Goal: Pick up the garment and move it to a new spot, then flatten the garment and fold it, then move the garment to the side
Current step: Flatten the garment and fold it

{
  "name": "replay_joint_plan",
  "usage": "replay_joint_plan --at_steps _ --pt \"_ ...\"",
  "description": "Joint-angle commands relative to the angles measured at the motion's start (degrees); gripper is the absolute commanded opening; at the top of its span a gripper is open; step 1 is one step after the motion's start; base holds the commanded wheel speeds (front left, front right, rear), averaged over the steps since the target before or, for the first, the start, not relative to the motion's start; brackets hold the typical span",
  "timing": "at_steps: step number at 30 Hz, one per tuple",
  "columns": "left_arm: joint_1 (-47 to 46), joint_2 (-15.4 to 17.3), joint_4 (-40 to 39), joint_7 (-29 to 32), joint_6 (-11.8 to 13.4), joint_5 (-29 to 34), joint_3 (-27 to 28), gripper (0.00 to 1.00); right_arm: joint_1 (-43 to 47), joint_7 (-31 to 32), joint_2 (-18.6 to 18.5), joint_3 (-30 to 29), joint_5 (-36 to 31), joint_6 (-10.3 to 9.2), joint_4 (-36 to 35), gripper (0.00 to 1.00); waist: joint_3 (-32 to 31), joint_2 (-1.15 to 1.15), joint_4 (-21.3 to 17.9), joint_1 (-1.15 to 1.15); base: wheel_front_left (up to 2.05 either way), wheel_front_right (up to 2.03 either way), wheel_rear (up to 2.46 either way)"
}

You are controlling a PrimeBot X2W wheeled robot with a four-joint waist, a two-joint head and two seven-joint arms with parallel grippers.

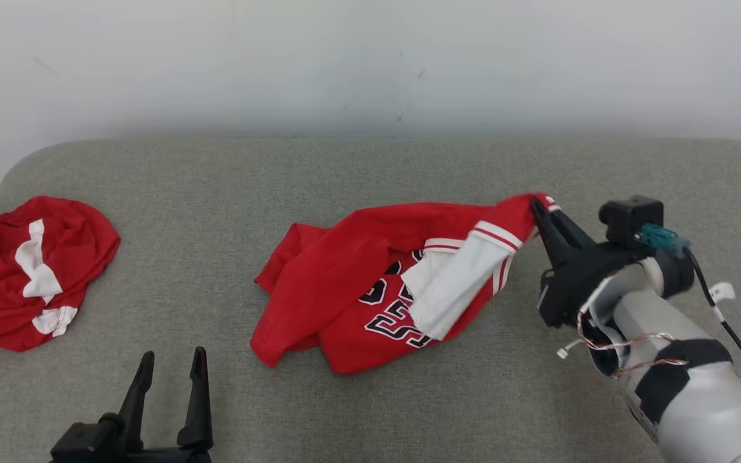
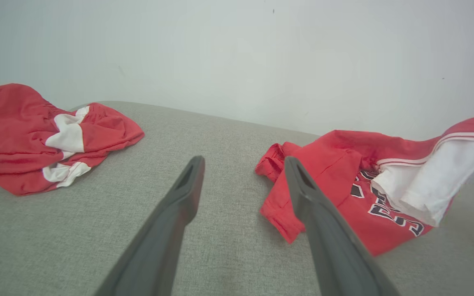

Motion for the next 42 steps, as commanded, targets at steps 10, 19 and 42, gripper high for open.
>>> replay_joint_plan --at_steps 10,19,42 --pt "0.38 -0.03 0.34 -0.05 -0.4 0.82 0.41 1.0 5.9 -0.09 -6.76 -3.81 -0.96 -0.12 4.48 0.0 -0.25 0.0 -2.27 -0.01 0.0 0.0 0.0" --pt "1.0 -0.02 0.99 -0.05 -0.68 1.26 -0.1 1.0 5.53 1.92 -6.74 -2.84 -9.29 -0.12 16.19 1.0 -1.74 0.0 -2.8 -0.01 0.0 0.0 0.0" --pt "1.26 -0.02 0.35 -0.05 -0.68 0.98 0.53 1.0 15.46 7.22 6.9 -5.24 -7.65 -0.12 8.74 1.0 -1.48 0.0 -2.46 -0.01 0.0 0.0 0.0"
